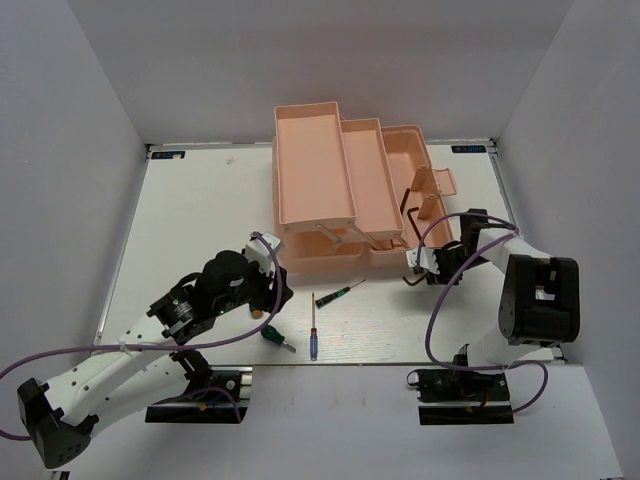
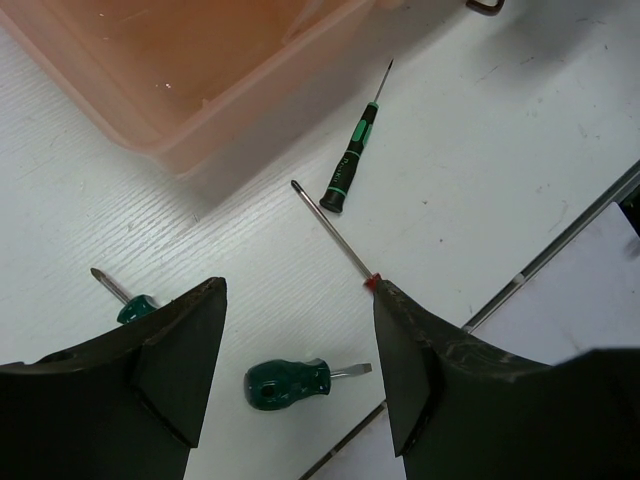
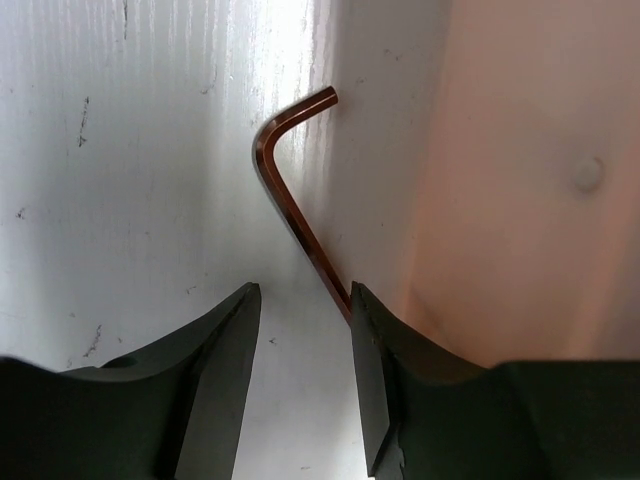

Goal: Sort the tools into containers

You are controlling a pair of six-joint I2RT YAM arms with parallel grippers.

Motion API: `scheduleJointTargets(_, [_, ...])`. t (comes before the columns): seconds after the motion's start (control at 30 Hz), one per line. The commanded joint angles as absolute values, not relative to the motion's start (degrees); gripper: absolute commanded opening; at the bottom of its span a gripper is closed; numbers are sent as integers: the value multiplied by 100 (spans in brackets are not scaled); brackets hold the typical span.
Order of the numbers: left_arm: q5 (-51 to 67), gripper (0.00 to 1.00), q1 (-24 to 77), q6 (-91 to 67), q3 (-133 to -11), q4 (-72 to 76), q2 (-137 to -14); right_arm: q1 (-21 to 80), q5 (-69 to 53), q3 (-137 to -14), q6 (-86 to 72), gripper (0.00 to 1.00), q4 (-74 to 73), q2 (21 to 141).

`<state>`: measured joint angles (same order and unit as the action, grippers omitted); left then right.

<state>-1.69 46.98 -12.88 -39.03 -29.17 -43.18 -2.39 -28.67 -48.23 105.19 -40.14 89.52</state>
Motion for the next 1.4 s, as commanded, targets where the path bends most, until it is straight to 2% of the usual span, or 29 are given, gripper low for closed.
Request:
scheduleJointTargets(0.0, [-114,71,4693,-1230,-3885,-2883,-4236,-80,-2584,-5019,10837,48,-4070,9052])
scheduleJointTargets(0.23, [-114,71,4693,-1230,-3885,-2883,-4184,219,-2356,-4834,10828,48,-3902,9149])
scheduleJointTargets(0.47, [-114,71,4693,-1178,-3885,-2883,-4184,369,-1995,-4930,11162,42,-4840,9351])
scheduleJointTargets(0.97, [-114,71,4693,-1178,-3885,-2883,-4078,589,-1477,-4518,11224,38,-5484,8983])
scheduleJointTargets(1.17, [-114,71,4693,-1178,-3885,-2883,-4078,624,-1362,-4193,10899,41,-4861,8763])
scheduleJointTargets(1.37, [-114,71,4693,-1178,-3885,-2883,-4078,624,-1898,-4386,10722,41,-4702,8587])
